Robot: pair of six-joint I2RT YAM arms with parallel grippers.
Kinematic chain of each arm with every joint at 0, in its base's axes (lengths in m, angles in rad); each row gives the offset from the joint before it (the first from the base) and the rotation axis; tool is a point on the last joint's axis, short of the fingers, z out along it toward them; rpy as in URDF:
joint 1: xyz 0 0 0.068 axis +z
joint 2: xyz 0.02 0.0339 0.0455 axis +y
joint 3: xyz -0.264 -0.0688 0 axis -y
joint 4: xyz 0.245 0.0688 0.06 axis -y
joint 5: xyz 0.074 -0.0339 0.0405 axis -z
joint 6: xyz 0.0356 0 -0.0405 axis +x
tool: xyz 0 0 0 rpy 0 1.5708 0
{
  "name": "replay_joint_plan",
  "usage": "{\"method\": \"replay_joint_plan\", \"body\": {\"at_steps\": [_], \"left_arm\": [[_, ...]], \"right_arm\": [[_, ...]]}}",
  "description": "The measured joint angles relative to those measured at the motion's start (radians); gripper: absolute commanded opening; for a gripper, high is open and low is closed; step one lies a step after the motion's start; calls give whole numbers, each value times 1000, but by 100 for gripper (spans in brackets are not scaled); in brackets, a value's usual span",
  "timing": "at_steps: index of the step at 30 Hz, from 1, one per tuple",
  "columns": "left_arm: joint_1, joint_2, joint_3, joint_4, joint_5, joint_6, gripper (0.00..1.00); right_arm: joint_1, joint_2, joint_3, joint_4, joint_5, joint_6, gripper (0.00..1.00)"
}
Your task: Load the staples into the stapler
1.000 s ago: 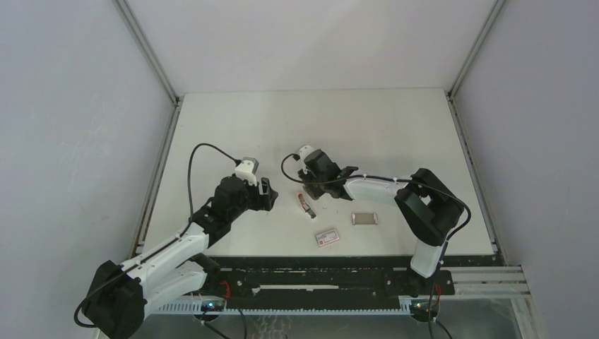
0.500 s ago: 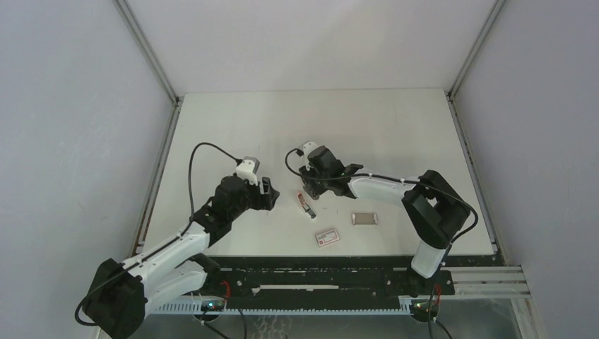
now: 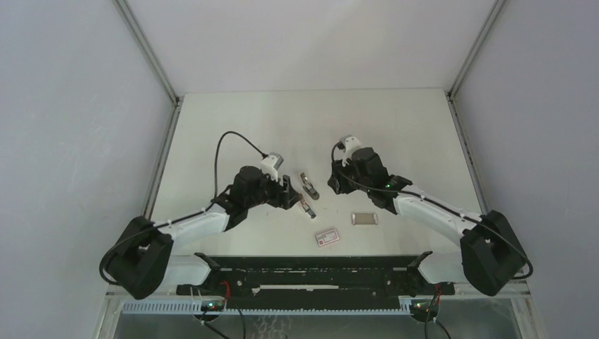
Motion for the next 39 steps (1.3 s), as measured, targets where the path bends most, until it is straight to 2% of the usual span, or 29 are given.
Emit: {"method": "replay_joint_plan", "body": {"at_steps": [5, 9, 13, 17, 22, 28, 39], "left_arm": [[-16, 148, 75, 49, 100, 2, 68], [-18, 211, 105, 60, 136, 10, 64], [-21, 247, 117, 65, 163, 23, 53], [-24, 271, 121, 66, 175, 42, 39], [-26, 278, 121, 65, 173, 60, 29], [-48, 276, 123, 58, 117, 93, 21], [-154, 227, 134, -15, -87, 167, 19]], "right_arm": [[8, -112, -138, 31, -42, 54, 42], [89, -126, -199, 58, -44, 98, 41], [148, -74, -203, 108, -46, 156, 40], [182, -26, -204, 163, -48, 203, 32], [209, 33, -205, 223, -48, 261, 28], [240, 109, -205, 258, -32, 317, 25], [274, 147, -218, 261, 72, 372, 24]]}}
